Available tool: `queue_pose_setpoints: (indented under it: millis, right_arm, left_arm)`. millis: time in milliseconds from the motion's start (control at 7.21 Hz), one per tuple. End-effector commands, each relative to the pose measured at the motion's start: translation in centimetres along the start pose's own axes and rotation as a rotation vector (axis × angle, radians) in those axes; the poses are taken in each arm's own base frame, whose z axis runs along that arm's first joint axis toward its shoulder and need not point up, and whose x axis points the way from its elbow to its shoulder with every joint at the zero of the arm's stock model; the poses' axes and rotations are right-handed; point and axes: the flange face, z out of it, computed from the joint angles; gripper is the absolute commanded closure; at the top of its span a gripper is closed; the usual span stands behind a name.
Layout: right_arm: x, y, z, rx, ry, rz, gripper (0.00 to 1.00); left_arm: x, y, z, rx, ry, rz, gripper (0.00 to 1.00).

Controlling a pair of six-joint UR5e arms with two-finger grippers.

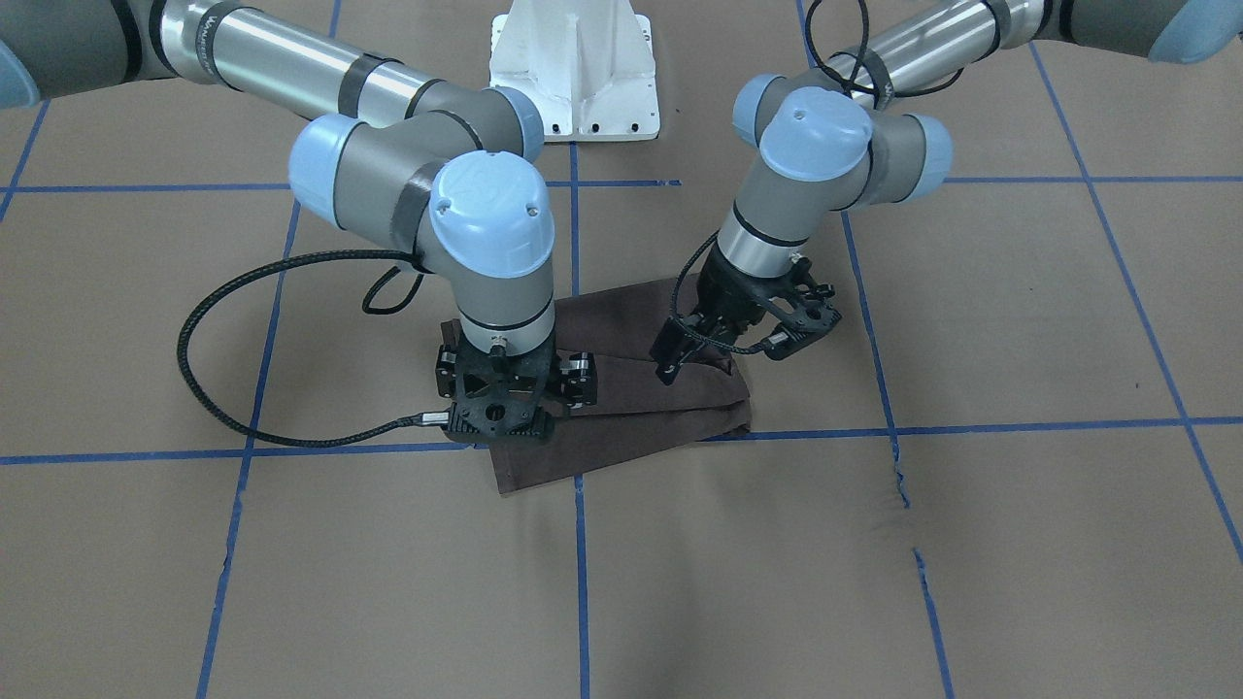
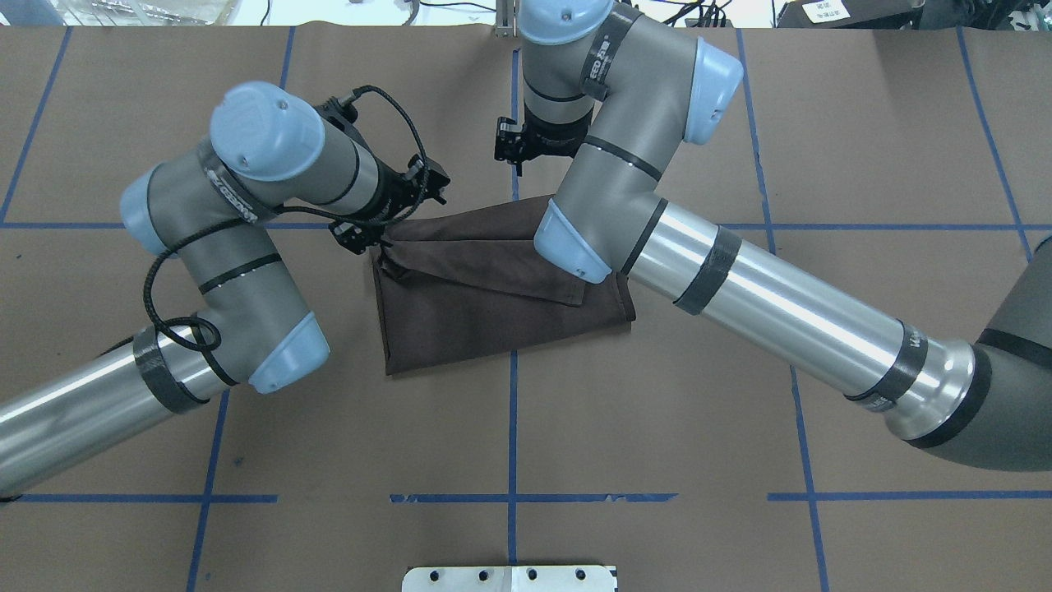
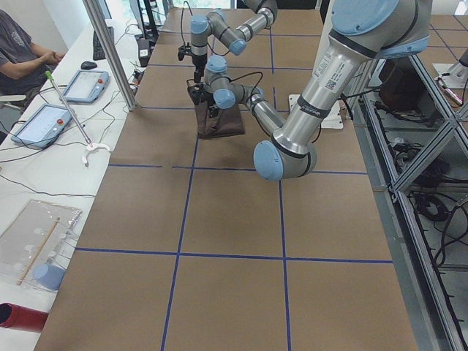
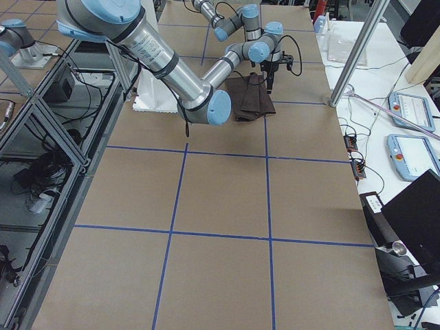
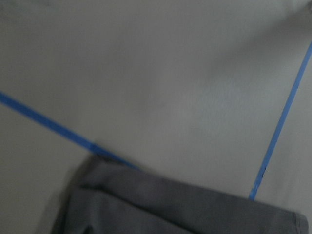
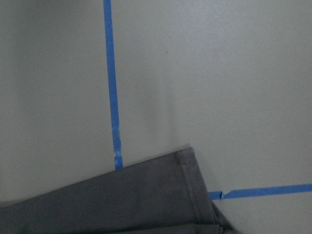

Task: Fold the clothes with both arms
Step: 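Lower the left gripper onto the shirt's folded edge while the right gripper withdraws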

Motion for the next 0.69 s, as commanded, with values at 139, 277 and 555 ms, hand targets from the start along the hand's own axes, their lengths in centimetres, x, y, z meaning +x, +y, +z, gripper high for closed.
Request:
queue_pose_setpoints:
  millis: [139, 277, 555]
  right_arm:
    - [7.0, -6.6, -5.7, -0.073, -0.110, -0.025, 0.00]
    - [7.6, -6.9, -5.9, -0.069, -0.111, -0.018, 0.00]
    - [8.6, -7.3, -6.2, -0.068, -0.113, -0.010, 0.00]
  left_arm:
    - [-0.5, 3.4, 6.2, 0.000, 0.043, -0.108, 0.00]
    - [0.5, 4.0, 7.3, 0.008, 0.048, -0.111, 0.00]
    - [1.0, 5.1, 7.6, -0.004, 0.060, -0.118, 0.00]
